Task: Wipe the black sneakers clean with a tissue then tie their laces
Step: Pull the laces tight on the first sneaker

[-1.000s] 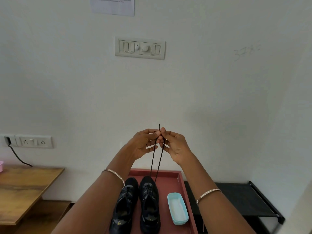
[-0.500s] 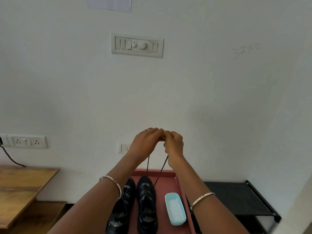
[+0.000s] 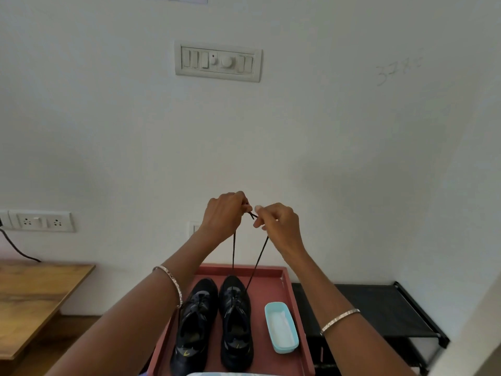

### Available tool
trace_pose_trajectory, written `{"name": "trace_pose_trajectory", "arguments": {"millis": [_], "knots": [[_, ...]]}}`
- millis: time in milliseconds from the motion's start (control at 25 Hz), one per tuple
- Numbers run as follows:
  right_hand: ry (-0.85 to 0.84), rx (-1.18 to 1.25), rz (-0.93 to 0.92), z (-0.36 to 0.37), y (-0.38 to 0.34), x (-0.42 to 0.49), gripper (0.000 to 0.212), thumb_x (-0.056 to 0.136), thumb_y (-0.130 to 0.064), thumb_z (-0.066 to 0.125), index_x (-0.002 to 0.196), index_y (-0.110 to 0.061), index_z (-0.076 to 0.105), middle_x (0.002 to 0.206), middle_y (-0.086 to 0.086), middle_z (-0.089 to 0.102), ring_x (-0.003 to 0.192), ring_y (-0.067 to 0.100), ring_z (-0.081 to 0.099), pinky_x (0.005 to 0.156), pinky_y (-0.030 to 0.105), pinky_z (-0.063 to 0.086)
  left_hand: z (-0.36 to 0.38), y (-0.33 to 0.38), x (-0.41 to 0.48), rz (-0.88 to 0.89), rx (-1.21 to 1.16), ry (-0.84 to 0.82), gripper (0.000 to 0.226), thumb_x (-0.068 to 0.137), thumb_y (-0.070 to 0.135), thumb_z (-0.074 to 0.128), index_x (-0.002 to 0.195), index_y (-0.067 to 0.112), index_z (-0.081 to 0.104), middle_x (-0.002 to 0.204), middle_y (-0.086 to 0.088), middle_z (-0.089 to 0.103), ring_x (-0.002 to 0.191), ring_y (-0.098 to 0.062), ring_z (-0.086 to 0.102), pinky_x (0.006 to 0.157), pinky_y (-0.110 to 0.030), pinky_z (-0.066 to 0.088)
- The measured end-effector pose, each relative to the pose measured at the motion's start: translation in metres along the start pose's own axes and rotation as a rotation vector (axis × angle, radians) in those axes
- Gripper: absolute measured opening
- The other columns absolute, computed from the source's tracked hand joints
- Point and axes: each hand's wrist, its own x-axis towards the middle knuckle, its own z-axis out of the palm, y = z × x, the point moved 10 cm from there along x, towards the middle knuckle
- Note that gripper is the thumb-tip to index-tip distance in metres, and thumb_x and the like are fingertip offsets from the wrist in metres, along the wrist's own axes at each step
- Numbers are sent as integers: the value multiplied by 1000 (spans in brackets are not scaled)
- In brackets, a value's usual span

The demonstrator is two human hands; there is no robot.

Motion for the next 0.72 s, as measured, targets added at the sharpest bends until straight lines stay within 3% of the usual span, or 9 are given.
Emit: {"name": "trace_pose_trajectory", "arguments": {"millis": [120,240,320,440,560,640,720], "knots": [[-97,-324,-184,15,1,-1,15,88,-24,70,91,-14,81,113,-4,69,102,11,64,87,37,57,0,-15,7,-93,11,-81,18,102,27,55,105,14,68,99,1,73,95,-23,66,82,-39,51],[-110,-409,-222,21,3,3,31,92,-21,69,119,-7,73,129,2,64,106,20,65,94,40,54,1,-30,11,-185,-45,-153,18,98,31,61,96,16,71,91,1,72,91,-23,67,81,-36,51],[-113,-381,-237,27,0,3,37,93,-27,70,125,-8,70,134,0,61,110,19,64,94,37,54,5,-33,9,-218,-160,-211,19,95,32,65,90,15,73,81,2,70,80,-20,66,75,-33,51],[-98,-191,-198,32,-2,4,30,91,-33,73,115,-14,74,123,-4,66,110,9,61,84,27,52,9,-30,6,-226,-346,-279,22,94,30,68,83,11,74,80,-3,72,77,-21,67,71,-34,54],[-47,-109,-183,25,-9,7,13,92,-26,73,95,-16,80,100,-3,74,92,5,64,74,19,48,7,-30,6,-243,-522,-291,22,93,29,70,83,9,74,77,-3,71,67,-12,60,60,-22,44],[-57,-96,-183,22,-14,11,10,92,-23,73,89,-17,81,94,-6,76,89,3,65,74,13,47,5,-34,6,-274,-653,-266,19,92,28,70,86,10,72,80,-1,72,69,-10,59,62,-21,44],[-42,-50,-128,9,-6,15,10,90,-17,74,84,-18,82,93,-9,75,90,-2,65,75,6,45,7,-52,3,-363,-802,-201,16,95,26,67,88,11,66,91,-3,74,82,-13,63,70,-27,46]]}}
